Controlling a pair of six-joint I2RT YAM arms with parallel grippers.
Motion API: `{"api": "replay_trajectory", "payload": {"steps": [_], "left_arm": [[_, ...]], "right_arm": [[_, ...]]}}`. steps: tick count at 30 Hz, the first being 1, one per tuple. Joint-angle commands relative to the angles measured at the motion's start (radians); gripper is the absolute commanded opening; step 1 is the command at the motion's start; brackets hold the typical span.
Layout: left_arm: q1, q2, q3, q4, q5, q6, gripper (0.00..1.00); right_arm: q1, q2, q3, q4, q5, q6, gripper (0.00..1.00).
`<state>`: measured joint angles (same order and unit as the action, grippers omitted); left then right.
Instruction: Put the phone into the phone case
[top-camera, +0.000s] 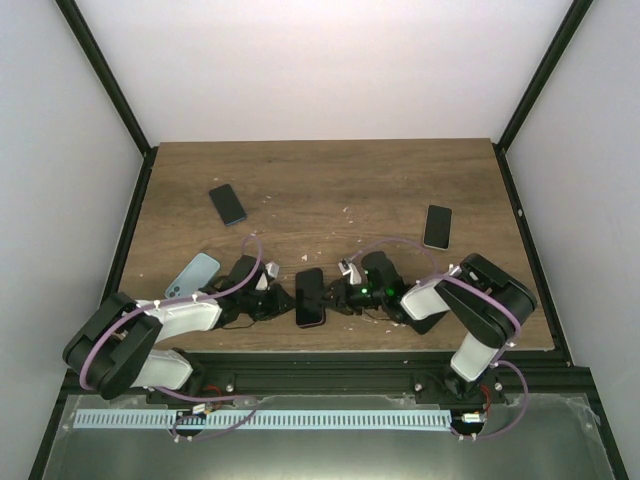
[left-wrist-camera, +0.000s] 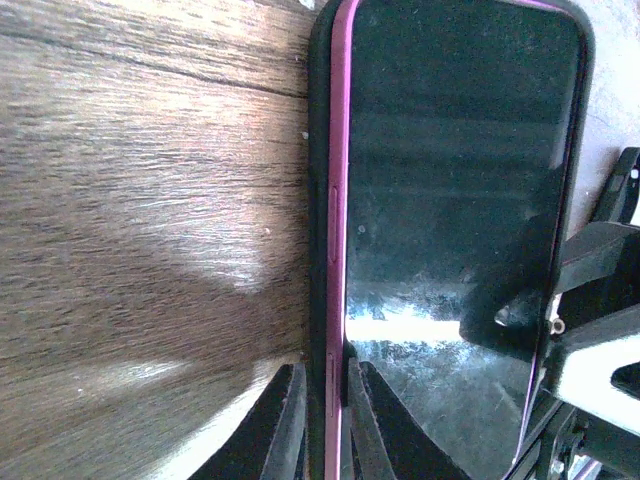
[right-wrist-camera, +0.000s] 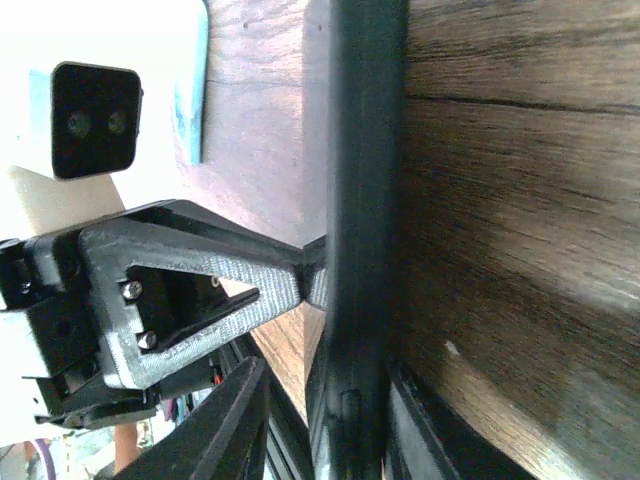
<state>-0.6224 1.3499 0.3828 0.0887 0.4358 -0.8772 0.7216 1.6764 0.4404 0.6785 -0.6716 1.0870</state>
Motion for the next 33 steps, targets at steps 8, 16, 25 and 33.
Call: {"api": "replay_trajectory", "payload": {"steps": [8,16,25,33], "left_arm": [[0.028,-0.109,0.039,-0.118,0.034,0.005,0.28],[0.091,-0.384,0.117,-0.295,0.089,0.046,0.60],[0.105,-0.656,0.168,-0.279,0.214,-0.009,0.81],[0.105,-0.708,0.092,0.064,0.359,-0.153,0.76]], "right_arm": [[0.007,-0.084,0.054,-0.129,0.051,-0.089,0.11],[0.006,-0.249,0.022,-0.074,-0.075,-0.101,0.05],[0.006,-0.549,-0.003,-0.029,-0.185,-0.101,0.07],[0.006,-0.626,-0.003,0.160,-0.283,-0.006,0.09]]}}
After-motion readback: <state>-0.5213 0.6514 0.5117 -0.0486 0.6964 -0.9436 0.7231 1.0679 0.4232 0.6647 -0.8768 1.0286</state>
